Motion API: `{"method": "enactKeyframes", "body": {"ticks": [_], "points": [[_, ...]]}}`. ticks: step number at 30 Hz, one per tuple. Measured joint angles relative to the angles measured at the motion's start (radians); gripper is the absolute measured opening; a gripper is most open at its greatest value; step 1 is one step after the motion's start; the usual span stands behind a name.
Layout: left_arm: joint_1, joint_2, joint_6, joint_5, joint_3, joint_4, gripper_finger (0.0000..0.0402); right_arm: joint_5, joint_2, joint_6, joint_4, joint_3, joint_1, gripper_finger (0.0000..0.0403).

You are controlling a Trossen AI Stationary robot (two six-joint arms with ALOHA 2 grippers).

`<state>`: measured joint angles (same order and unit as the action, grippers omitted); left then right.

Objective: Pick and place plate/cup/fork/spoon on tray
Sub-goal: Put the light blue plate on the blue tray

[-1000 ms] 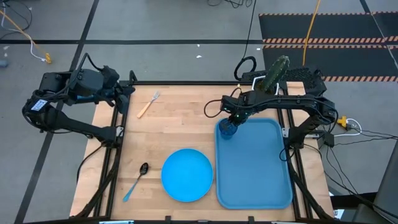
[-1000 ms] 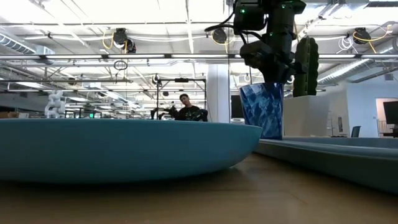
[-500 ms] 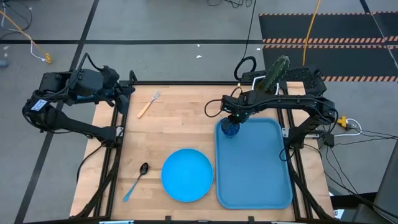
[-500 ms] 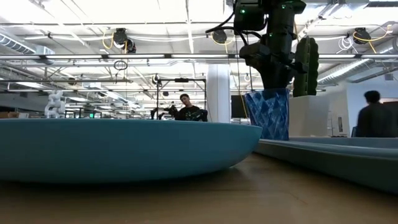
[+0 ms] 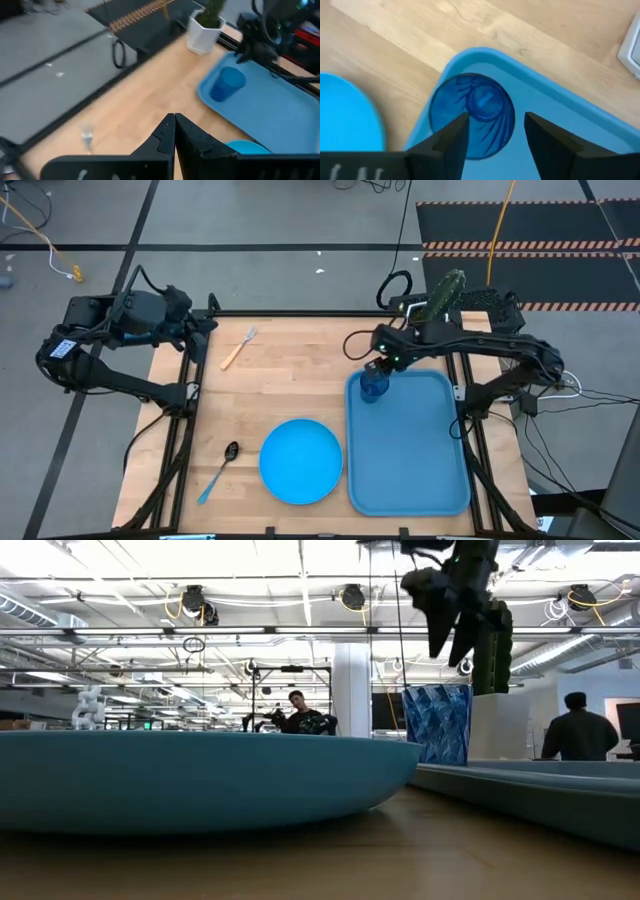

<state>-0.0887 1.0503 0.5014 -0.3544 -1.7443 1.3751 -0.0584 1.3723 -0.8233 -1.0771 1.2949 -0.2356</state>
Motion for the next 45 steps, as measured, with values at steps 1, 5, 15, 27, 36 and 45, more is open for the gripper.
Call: {"method": "enactKeyframes", "body": {"ticks": [1, 5, 15, 27, 36, 45], "points": [[0.000, 0.005, -0.002, 0.030, 0.000, -0.001, 0.0008, 0.003, -0.016, -0.006, 0.001, 0.000, 0.000, 0.0186], [0.001, 0.064, -0.081, 0.145, 0.000, 0.028, 0.0008, 0.004, -0.072, -0.001, 0.016, 0.000, 0.002, 0.0187], [0.001, 0.259, -0.268, 0.343, 0.062, 0.187, 0.0072, 0.010, -0.168, -0.074, 0.014, 0.000, 0.009, 0.0187], [0.019, 0.298, -0.150, 0.648, 0.413, -0.230, 0.0232, 0.007, -0.329, -0.028, 0.063, 0.000, 0.072, 0.0187], [0.110, 0.374, -0.040, 0.598, 0.634, -0.383, 0.0241, 0.010, -0.422, -0.046, 0.067, 0.000, 0.160, 0.0187], [0.184, 0.393, 0.094, 0.563, 0.757, -0.533, 0.0241, 0.036, -0.418, -0.055, 0.116, 0.000, 0.234, 0.0187]]}}
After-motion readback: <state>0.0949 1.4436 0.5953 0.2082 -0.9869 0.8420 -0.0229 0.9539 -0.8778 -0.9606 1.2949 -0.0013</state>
